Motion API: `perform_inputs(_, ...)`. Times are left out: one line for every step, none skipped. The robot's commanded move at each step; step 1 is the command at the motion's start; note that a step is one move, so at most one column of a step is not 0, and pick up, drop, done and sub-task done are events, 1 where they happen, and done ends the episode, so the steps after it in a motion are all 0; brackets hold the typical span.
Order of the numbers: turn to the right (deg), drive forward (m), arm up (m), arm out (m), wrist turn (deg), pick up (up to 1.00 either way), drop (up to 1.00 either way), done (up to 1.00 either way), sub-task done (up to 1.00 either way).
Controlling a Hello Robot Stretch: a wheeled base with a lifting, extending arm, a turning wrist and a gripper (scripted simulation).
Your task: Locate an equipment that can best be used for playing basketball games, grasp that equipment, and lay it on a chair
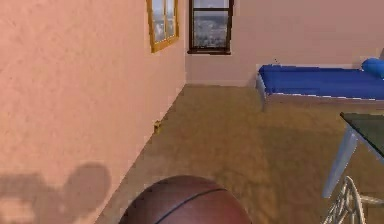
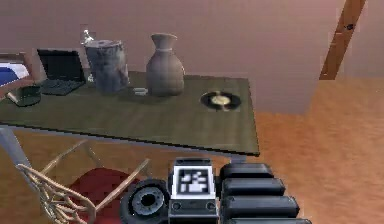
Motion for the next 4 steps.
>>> perform_inputs(45.0,0.0,0.0,0.0,0.0,0.0,0.0,0.0,0.0)
perform_inputs(45.0,0.0,0.0,0.0,0.0,0.0,0.0,0.0,0.0)
perform_inputs(9.0,0.0,0.0,0.0,0.0,0.0,0.0,0.0,0.0)
perform_inputs(0.0,0.3,0.0,0.0,0.0,0.0,0.0,0.0,0.0)
